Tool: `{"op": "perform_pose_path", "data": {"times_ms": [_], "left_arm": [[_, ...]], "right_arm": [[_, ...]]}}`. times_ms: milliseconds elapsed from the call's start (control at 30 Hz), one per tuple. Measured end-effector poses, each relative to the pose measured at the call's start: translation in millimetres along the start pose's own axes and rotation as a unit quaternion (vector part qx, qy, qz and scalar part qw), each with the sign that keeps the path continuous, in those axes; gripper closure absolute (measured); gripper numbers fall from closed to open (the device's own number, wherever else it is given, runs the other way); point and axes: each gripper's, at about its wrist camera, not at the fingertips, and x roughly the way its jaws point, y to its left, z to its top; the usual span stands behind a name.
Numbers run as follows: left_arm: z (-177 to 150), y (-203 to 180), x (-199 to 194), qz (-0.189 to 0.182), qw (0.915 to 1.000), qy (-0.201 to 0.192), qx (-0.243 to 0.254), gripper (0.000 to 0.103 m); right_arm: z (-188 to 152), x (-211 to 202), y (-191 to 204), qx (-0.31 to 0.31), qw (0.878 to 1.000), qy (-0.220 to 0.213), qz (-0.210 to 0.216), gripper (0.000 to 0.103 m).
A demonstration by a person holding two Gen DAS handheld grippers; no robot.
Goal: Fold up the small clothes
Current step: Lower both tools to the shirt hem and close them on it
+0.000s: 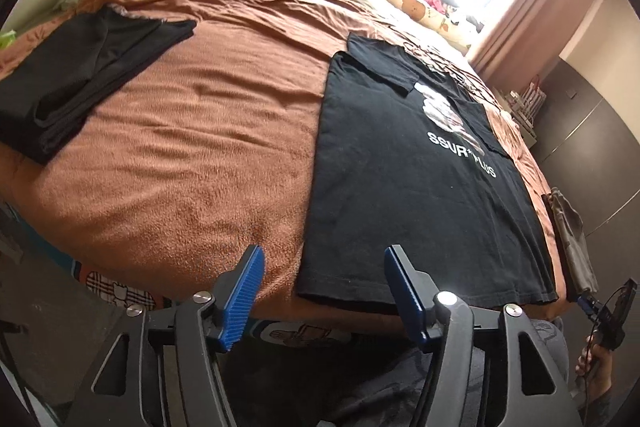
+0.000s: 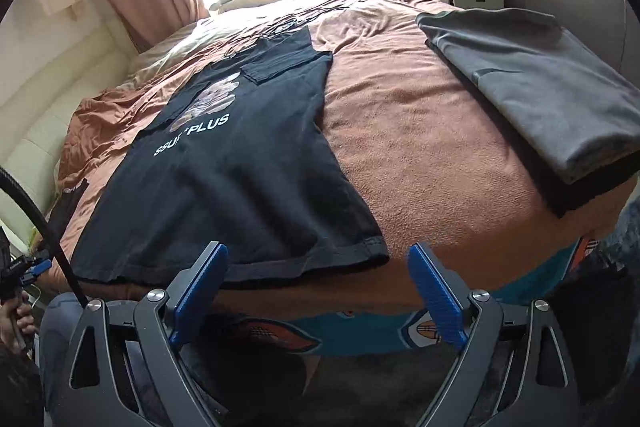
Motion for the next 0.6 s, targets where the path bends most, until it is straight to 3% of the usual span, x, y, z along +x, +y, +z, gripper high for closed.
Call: {"op": "perform_pose_path", "data": {"times_ms": [167, 267, 433, 600], "left_arm": [[-3, 12, 20, -0.01, 0.9994, 0.022, -0.026, 0.055], [-7, 15, 32, -0.029, 0.9978, 0.041, -0.044, 0.063], [-17, 17, 45, -0.039, 0.9953, 0.063, -0.063, 0.064], [-23, 22, 44, -0.047, 0.9938, 0.052, -0.086, 0.064]], "right_arm": [[0, 22, -9, 0.021, 0.999, 0.022, 0.013, 0.033], [6, 34, -18, 0.04, 0.999, 0.028, 0.022, 0.034], [6, 46, -30, 0.065, 0.997, 0.037, 0.035, 0.034], [2, 48, -31, 0.066, 0.997, 0.033, 0.037, 0.034]]}}
